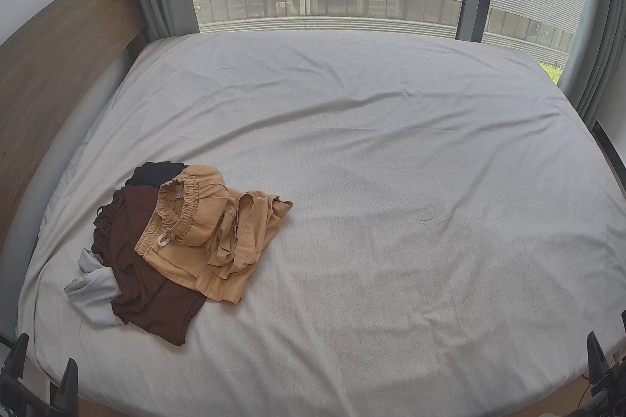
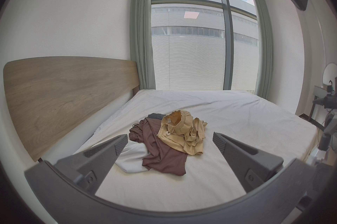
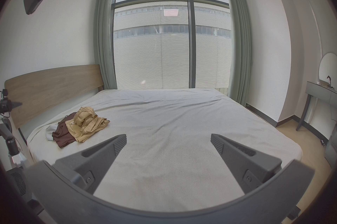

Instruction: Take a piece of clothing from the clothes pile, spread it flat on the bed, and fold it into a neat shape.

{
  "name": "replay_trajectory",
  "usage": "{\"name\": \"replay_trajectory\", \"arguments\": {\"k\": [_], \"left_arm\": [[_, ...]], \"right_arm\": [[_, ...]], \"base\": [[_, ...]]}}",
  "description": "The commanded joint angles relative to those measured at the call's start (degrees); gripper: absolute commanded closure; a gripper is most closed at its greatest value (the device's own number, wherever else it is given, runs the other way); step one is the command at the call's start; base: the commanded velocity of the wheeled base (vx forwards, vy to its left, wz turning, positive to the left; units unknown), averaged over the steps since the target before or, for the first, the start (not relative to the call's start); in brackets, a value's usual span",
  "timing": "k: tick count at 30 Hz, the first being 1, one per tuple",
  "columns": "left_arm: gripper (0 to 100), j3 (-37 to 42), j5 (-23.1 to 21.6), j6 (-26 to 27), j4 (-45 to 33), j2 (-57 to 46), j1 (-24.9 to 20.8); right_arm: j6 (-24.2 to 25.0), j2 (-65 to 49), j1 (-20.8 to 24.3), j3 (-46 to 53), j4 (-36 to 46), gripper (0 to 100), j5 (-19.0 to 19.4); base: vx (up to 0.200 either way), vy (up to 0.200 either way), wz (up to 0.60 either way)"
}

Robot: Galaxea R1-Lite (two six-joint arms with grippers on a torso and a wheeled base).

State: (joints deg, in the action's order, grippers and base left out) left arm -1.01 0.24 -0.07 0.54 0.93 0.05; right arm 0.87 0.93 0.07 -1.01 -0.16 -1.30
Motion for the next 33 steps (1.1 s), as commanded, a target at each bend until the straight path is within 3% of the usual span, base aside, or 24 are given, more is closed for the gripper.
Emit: {"name": "replay_trajectory", "arguments": {"k": [1, 4, 8, 16, 21, 29, 33], "left_arm": [[0, -1.71, 0.02, -2.04, 1.92, -0.84, -0.05], [0, -6.63, -0.60, -4.94, 3.33, 0.22, 0.04], [0, -6.81, -2.53, -4.94, -0.18, 3.38, 0.04], [0, -9.62, -5.52, -5.46, 2.45, 12.87, -0.05], [0, -12.35, -6.40, -5.73, 7.99, 23.51, -0.05], [0, -14.11, -8.59, -9.86, 26.36, 45.48, -0.66], [0, -18.15, -8.86, -10.56, 28.64, 51.54, -2.60]], "right_arm": [[0.10, -0.49, 0.10, 1.01, -0.02, 0, 0.07], [0.01, -0.49, 0.01, 1.01, -0.02, 0, 0.07], [-0.16, -0.49, 0.19, 1.01, -0.02, 0, 0.16], [-0.43, -0.66, 0.28, 1.01, -0.02, 0, 0.43], [-0.43, -0.66, 0.28, 1.01, -0.02, 0, 0.43], [-0.43, -0.66, 0.28, 1.01, -0.02, 0, 0.43], [-0.43, -0.66, 0.28, 1.01, -0.02, 0, 0.43]], "base": [[0.000, 0.000, 0.00], [0.000, 0.000, 0.00], [0.000, 0.000, 0.00], [0.000, 0.000, 0.00], [0.000, 0.000, 0.00], [0.000, 0.000, 0.00], [0.000, 0.000, 0.00]]}}
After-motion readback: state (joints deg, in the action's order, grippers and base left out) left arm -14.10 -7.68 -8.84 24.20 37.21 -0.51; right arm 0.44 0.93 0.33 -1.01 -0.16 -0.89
